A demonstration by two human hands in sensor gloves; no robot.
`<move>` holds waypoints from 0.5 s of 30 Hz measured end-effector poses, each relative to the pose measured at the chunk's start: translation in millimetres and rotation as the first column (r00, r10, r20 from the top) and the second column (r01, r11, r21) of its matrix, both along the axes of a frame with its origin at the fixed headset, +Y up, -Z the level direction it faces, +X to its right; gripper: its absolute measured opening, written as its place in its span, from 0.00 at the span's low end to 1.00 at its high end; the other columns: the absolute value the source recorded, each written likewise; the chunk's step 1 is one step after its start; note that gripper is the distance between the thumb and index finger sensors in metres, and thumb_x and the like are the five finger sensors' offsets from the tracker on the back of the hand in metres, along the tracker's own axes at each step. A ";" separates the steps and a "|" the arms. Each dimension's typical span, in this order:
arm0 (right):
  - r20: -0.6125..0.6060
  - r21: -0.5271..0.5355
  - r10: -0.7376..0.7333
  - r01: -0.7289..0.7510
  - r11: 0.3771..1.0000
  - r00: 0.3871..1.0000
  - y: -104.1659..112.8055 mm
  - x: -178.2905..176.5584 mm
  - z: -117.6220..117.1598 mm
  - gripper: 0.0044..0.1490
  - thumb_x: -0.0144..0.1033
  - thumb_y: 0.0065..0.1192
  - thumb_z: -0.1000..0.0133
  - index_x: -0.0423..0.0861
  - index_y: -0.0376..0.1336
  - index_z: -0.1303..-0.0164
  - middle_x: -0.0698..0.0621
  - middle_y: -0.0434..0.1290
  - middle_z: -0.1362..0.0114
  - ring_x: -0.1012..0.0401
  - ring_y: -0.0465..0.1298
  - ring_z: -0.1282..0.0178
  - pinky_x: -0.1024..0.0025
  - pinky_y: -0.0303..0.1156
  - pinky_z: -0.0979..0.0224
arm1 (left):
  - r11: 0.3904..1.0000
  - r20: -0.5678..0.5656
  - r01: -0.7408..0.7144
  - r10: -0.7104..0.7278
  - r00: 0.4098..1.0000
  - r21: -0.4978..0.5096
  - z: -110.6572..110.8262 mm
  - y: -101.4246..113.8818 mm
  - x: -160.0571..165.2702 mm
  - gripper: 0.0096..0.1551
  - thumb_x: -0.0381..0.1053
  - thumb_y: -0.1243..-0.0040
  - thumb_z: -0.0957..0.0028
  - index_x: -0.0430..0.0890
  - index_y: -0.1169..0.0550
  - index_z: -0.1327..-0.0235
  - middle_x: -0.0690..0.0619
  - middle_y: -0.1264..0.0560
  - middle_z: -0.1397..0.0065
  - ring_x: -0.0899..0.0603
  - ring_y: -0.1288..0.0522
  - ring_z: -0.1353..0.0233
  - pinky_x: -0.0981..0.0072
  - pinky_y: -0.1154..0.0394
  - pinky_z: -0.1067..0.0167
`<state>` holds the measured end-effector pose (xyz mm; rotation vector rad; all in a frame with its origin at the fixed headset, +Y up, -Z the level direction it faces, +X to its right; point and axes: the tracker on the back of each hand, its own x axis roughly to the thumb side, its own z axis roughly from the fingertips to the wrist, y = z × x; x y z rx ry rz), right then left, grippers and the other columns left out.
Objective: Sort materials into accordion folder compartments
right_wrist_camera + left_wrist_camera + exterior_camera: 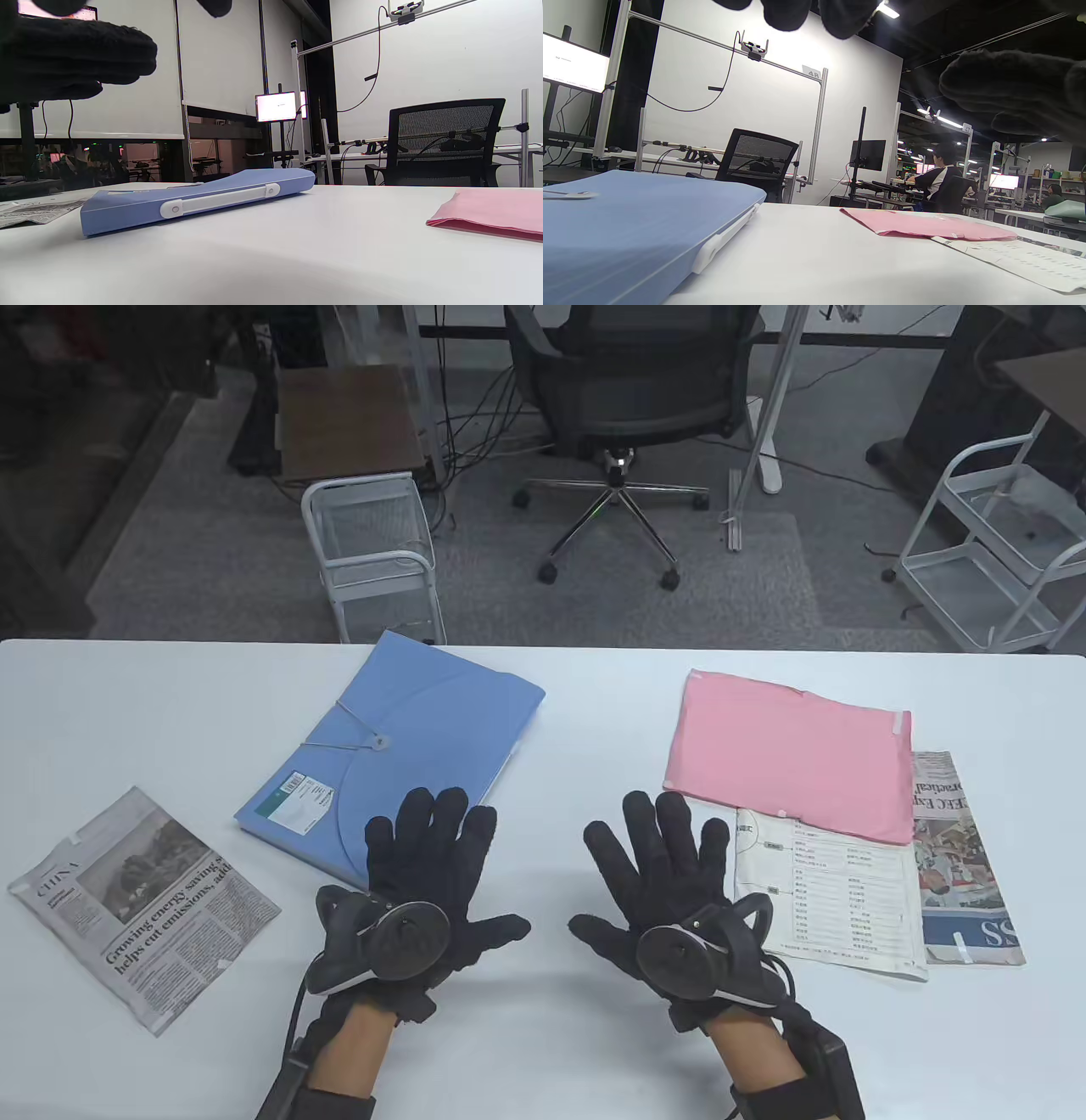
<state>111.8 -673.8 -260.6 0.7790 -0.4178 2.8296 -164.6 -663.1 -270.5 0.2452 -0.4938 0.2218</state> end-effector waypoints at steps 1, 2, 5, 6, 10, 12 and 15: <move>0.000 -0.001 0.002 -0.002 1.000 1.000 -0.1 0.0 -0.1 0.55 0.77 0.38 0.40 0.53 0.39 0.10 0.35 0.34 0.08 0.31 0.34 0.13 0.16 0.36 0.28 | 1.000 0.001 0.000 0.000 1.000 -0.001 0.0 0.0 0.0 0.68 0.90 0.64 0.47 0.47 0.52 0.05 0.37 0.58 0.05 0.25 0.62 0.12 0.20 0.61 0.30; 0.002 0.000 0.003 -0.003 1.000 1.000 0.2 0.0 0.1 0.54 0.77 0.38 0.40 0.54 0.39 0.10 0.35 0.34 0.08 0.31 0.34 0.13 0.16 0.36 0.28 | 1.000 0.000 0.000 0.000 1.000 -0.002 0.0 0.1 0.0 0.68 0.90 0.64 0.47 0.47 0.52 0.05 0.37 0.58 0.05 0.25 0.62 0.12 0.20 0.61 0.30; 0.001 0.001 -0.001 0.001 1.000 1.000 0.2 0.1 0.0 0.54 0.77 0.38 0.40 0.54 0.40 0.10 0.35 0.34 0.08 0.31 0.35 0.13 0.16 0.36 0.28 | 1.000 0.001 -0.004 0.004 1.000 -0.001 0.2 0.3 -0.3 0.67 0.90 0.64 0.47 0.47 0.51 0.05 0.37 0.58 0.05 0.25 0.62 0.12 0.20 0.61 0.30; 0.001 0.001 0.000 0.000 1.000 1.000 0.2 -0.1 0.0 0.55 0.77 0.38 0.40 0.54 0.39 0.10 0.35 0.34 0.08 0.31 0.35 0.13 0.16 0.37 0.28 | 1.000 0.000 -0.007 0.007 1.000 0.000 0.2 0.3 -0.5 0.67 0.90 0.65 0.47 0.46 0.51 0.05 0.37 0.58 0.05 0.25 0.62 0.12 0.20 0.61 0.30; 0.001 0.002 0.001 -0.001 1.000 1.000 0.3 -0.2 0.1 0.54 0.77 0.38 0.40 0.54 0.40 0.10 0.35 0.34 0.08 0.31 0.35 0.13 0.16 0.37 0.28 | 1.000 -0.002 -0.009 0.009 1.000 0.000 0.2 0.4 -1.0 0.67 0.90 0.64 0.46 0.46 0.51 0.05 0.36 0.58 0.05 0.25 0.62 0.12 0.20 0.60 0.30; 0.002 0.000 -0.001 0.001 1.000 1.000 0.3 0.0 -0.1 0.54 0.77 0.38 0.40 0.53 0.40 0.10 0.35 0.34 0.08 0.31 0.35 0.13 0.16 0.37 0.28 | 1.000 -0.002 -0.013 0.013 1.000 -0.001 0.0 0.3 -1.3 0.67 0.90 0.64 0.47 0.47 0.50 0.05 0.36 0.57 0.05 0.25 0.62 0.12 0.20 0.60 0.30; 0.004 -0.005 -0.002 0.002 1.000 1.000 0.0 0.2 -0.3 0.54 0.77 0.38 0.40 0.53 0.40 0.10 0.35 0.35 0.08 0.31 0.35 0.13 0.16 0.37 0.28 | 1.000 -0.009 -0.021 0.021 1.000 -0.013 -1.4 -1.6 -3.0 0.67 0.90 0.65 0.46 0.46 0.49 0.05 0.36 0.57 0.05 0.25 0.61 0.12 0.20 0.60 0.30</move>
